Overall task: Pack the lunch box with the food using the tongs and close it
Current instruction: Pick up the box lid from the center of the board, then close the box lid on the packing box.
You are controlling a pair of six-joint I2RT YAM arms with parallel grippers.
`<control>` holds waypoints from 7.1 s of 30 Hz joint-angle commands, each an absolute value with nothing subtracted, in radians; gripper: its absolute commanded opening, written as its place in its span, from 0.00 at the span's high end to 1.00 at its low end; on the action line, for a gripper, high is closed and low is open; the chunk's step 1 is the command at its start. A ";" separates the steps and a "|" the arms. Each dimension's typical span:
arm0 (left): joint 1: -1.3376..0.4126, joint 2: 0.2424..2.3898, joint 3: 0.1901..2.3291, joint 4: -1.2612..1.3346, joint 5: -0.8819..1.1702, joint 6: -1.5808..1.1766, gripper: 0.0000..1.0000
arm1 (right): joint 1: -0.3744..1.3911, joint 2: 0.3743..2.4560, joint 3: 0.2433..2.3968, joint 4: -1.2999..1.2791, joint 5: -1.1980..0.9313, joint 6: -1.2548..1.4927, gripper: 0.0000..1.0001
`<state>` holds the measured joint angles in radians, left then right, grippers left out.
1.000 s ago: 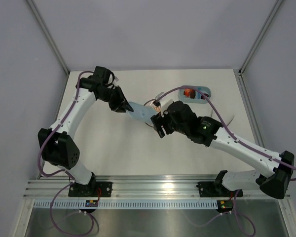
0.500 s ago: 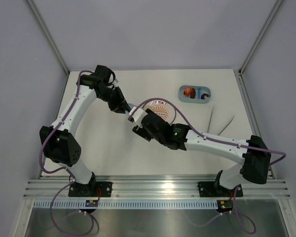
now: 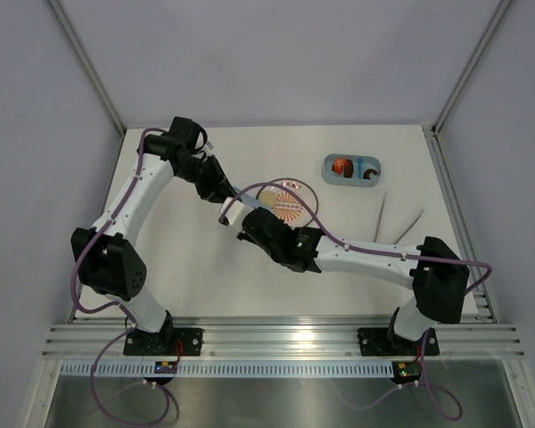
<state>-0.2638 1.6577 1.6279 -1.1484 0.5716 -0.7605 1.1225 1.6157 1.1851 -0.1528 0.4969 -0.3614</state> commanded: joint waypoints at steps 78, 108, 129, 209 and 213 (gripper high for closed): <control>-0.126 1.414 1.468 -0.882 0.558 -0.508 0.01 | 0.121 2.039 0.865 1.118 0.273 1.364 1.00; -0.126 1.378 1.447 -0.893 0.555 -0.500 0.01 | 0.143 2.023 0.847 1.161 0.238 1.370 1.00; -0.126 1.379 1.439 -0.885 0.561 -0.503 0.01 | 0.158 2.066 0.808 1.201 0.224 1.422 1.00; -0.132 1.361 1.382 -0.847 0.597 -0.505 0.01 | 0.094 1.852 1.114 0.254 -0.023 1.299 0.19; -0.132 1.365 1.382 -0.844 0.600 -0.503 0.01 | 0.094 1.827 1.106 0.261 -0.032 1.264 0.20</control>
<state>-0.1272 1.3624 1.3827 -0.8879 0.5720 -0.5159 0.0967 1.8488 1.0939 0.2420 -0.0017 1.3090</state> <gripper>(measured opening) 0.988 0.807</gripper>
